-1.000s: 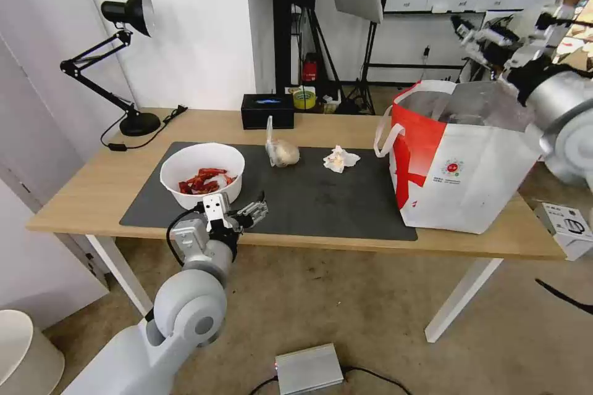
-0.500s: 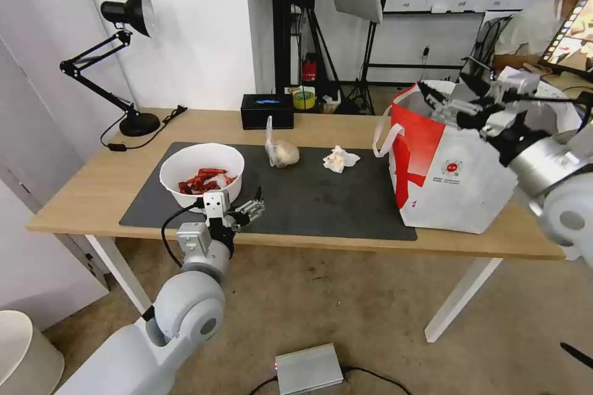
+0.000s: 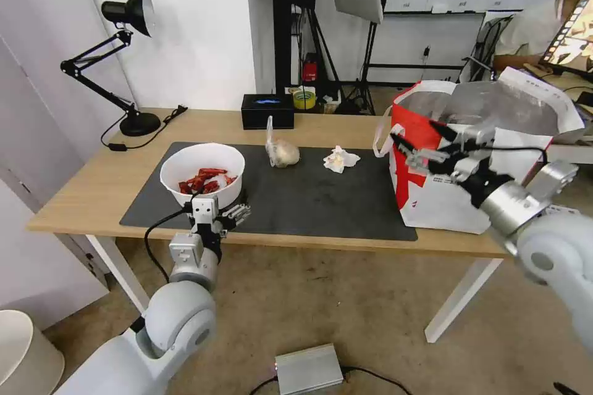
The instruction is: Pick up the trash from the table and place it into the takeout bag.
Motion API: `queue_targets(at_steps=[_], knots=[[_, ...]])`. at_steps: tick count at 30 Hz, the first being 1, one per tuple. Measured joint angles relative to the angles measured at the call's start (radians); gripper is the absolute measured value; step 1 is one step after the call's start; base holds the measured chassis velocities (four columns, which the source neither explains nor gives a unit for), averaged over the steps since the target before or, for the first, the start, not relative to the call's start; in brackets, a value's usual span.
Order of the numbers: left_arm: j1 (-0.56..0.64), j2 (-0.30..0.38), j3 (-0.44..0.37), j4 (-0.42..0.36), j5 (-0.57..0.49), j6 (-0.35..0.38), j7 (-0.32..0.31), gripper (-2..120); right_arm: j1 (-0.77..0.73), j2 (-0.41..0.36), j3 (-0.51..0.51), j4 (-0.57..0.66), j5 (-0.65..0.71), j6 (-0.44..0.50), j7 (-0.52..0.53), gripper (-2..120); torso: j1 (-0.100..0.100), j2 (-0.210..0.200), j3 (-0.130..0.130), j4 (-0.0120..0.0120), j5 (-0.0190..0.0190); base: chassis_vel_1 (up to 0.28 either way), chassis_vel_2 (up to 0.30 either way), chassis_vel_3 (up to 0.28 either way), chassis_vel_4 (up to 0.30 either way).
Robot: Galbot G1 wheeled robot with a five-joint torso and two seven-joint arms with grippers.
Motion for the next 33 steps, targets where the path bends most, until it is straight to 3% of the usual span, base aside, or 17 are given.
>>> queue_targets(at_steps=[14, 30, 33], knots=[[0.051, 0.01, -0.032, -0.011, 0.017, 0.02, -0.004, 100, -0.158, 0.007, 0.018, 0.035, -0.054, -0.049, 0.025, 100, 0.0, 0.0, 0.0, -0.0002, 0.0001, 0.0, 0.0, 0.0, 0.0], [0.104, 0.043, -0.092, -0.057, -0.056, 0.164, -0.026, 100, -0.291, 0.011, 0.042, 0.09, -0.081, -0.14, 0.111, 100, 0.0, 0.0, 0.0, 0.0, 0.0001, 0.0, 0.0, 0.0, 0.0], [0.125, 0.041, -0.113, -0.08, -0.134, 0.201, -0.042, 100, -0.312, 0.017, 0.043, 0.091, -0.081, -0.161, 0.12, 100, 0.0, 0.0, 0.0, -0.0001, 0.0001, 0.0, 0.0, 0.0, 0.0]])
